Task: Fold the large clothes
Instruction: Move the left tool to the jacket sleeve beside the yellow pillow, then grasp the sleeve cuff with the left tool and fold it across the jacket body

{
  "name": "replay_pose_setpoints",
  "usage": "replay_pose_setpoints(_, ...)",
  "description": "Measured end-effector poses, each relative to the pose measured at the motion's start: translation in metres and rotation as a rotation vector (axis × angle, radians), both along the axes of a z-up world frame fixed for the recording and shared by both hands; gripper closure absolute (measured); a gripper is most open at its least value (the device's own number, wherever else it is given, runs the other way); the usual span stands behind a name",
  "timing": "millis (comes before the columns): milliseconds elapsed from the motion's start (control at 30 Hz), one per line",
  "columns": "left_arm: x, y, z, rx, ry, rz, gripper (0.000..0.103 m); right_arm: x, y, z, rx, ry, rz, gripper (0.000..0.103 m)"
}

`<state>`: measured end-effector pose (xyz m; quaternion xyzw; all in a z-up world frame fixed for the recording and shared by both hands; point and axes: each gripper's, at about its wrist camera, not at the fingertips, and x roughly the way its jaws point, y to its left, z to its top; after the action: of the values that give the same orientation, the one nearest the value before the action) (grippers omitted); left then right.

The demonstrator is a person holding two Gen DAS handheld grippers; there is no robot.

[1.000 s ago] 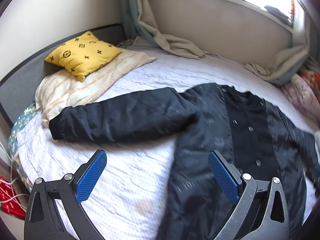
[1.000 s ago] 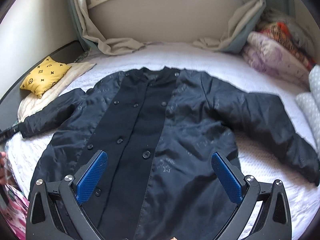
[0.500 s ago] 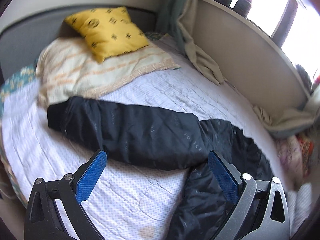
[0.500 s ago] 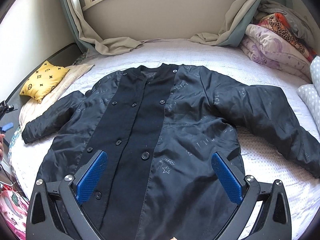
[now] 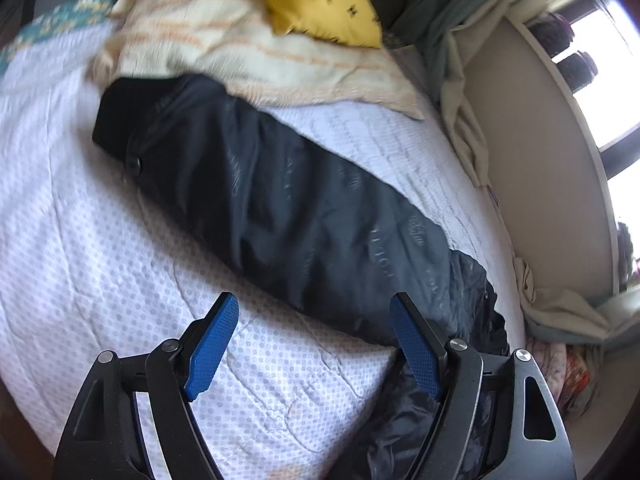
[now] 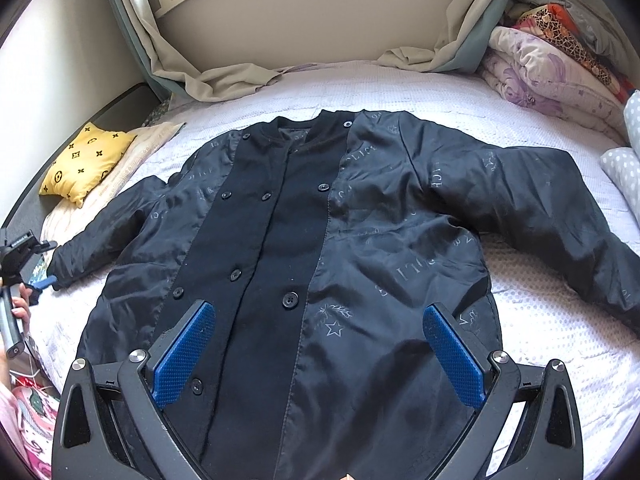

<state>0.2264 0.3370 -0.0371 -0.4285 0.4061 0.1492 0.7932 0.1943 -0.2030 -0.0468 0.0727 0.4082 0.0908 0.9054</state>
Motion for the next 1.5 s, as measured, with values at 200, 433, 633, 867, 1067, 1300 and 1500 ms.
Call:
replay_pose_setpoints(200,0.017,0.021,-0.039,-0.115,0.04,0.09,0.022,0.003,0.002,-0.004,0.003,0.014,0.006,0.0)
replay_pose_setpoints(433,0.034,0.034,-0.067,-0.17,0.012,0.186,0.022,0.008,-0.002,-0.009,0.005,0.031,-0.009,0.0)
replay_pose_setpoints(633,0.042,0.038,-0.069,-0.13,-0.027,0.191,0.03,0.013,-0.005,-0.017,0.0,0.054,-0.026,0.0)
replay_pose_setpoints(867,0.044,0.048,-0.069,-0.148,-0.059,0.228,0.077,0.019,0.001,-0.028,-0.014,0.084,-0.013,0.0)
replay_pose_setpoints(1067,0.05,0.031,-0.023,0.016,-0.118,0.195,0.089,0.019,0.0,-0.03,-0.022,0.087,-0.027,0.0)
replay_pose_setpoints(1300,0.057,-0.034,0.057,0.348,-0.245,0.048,0.09,0.018,-0.008,-0.025,-0.021,0.072,-0.058,0.0)
replay_pose_setpoints(1500,0.058,-0.132,0.115,0.619,-0.371,-0.133,0.09,0.016,-0.01,-0.023,-0.028,0.066,-0.072,0.0)
